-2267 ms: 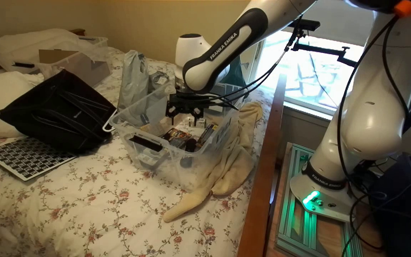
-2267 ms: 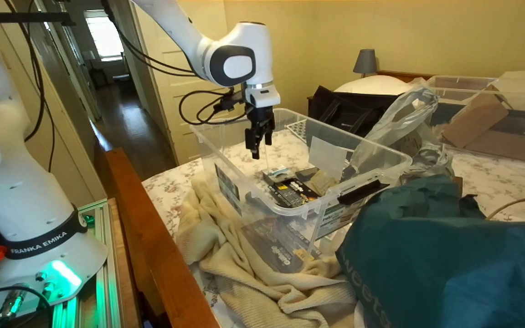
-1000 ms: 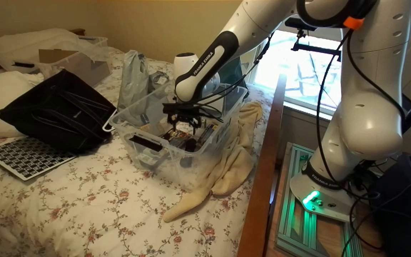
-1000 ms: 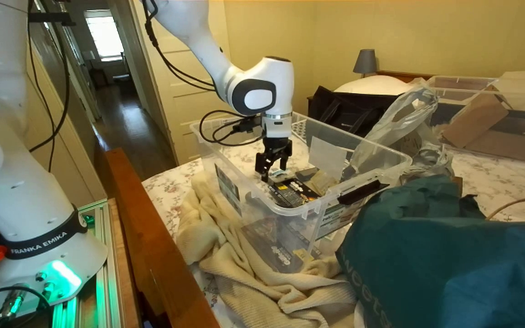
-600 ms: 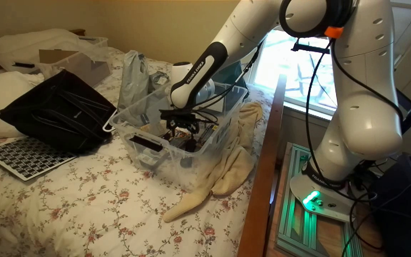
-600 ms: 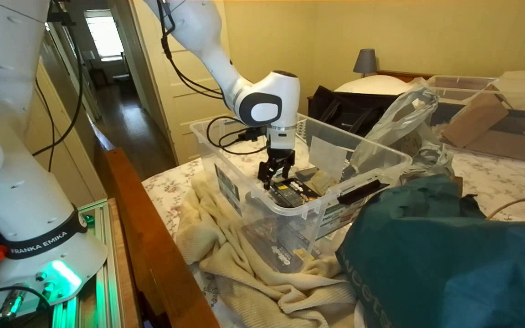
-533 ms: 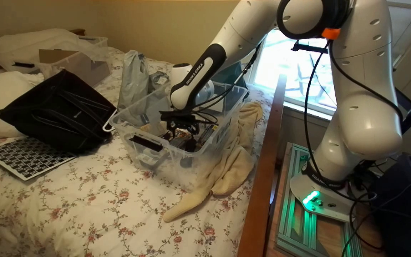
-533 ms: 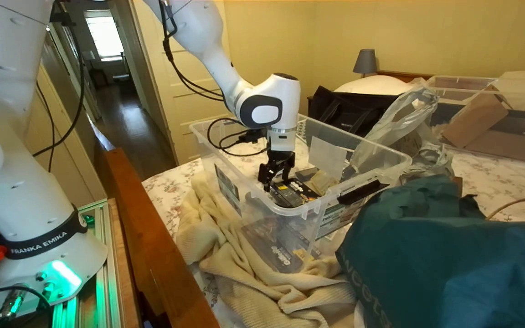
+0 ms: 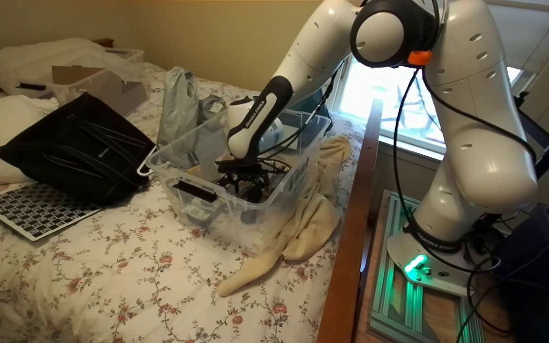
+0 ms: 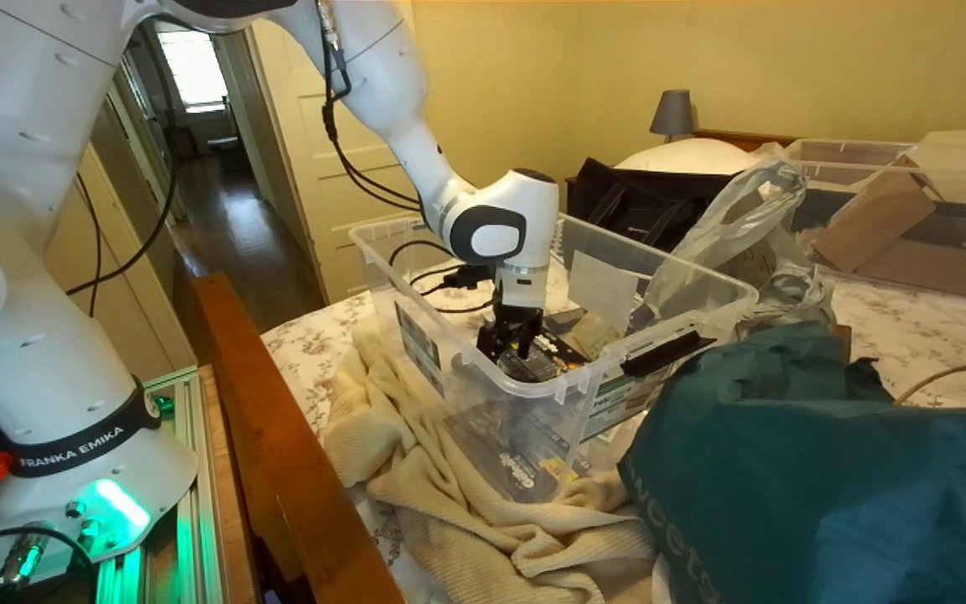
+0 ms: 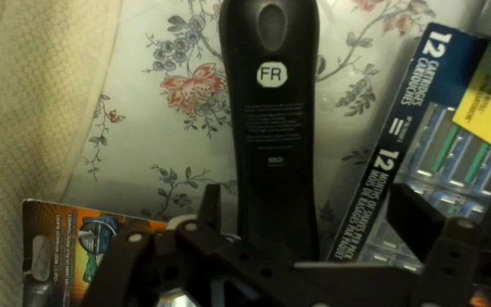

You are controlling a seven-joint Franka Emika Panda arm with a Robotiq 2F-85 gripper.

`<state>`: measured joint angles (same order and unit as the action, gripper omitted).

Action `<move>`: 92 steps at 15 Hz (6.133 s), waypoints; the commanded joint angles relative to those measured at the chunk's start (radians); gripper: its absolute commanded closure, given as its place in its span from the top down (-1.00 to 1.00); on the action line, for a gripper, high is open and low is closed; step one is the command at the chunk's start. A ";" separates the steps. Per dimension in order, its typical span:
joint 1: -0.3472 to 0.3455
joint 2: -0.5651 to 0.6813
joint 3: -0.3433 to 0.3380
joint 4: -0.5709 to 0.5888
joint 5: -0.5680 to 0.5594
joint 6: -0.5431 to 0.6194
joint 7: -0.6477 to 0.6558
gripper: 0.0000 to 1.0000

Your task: Remove the remote from the storage box

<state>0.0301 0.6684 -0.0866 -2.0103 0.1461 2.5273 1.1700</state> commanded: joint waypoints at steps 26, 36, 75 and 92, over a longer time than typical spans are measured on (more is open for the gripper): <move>0.000 -0.033 -0.010 -0.080 0.025 0.048 -0.064 1.00; -0.016 -0.041 0.000 -0.081 0.031 0.000 -0.140 1.00; -0.051 -0.159 0.040 -0.148 0.221 0.026 -0.358 -0.48; 0.033 -0.473 -0.025 -0.299 0.068 0.067 -0.192 -0.48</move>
<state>0.0238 0.2908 -0.0867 -2.2542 0.2913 2.5608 0.8982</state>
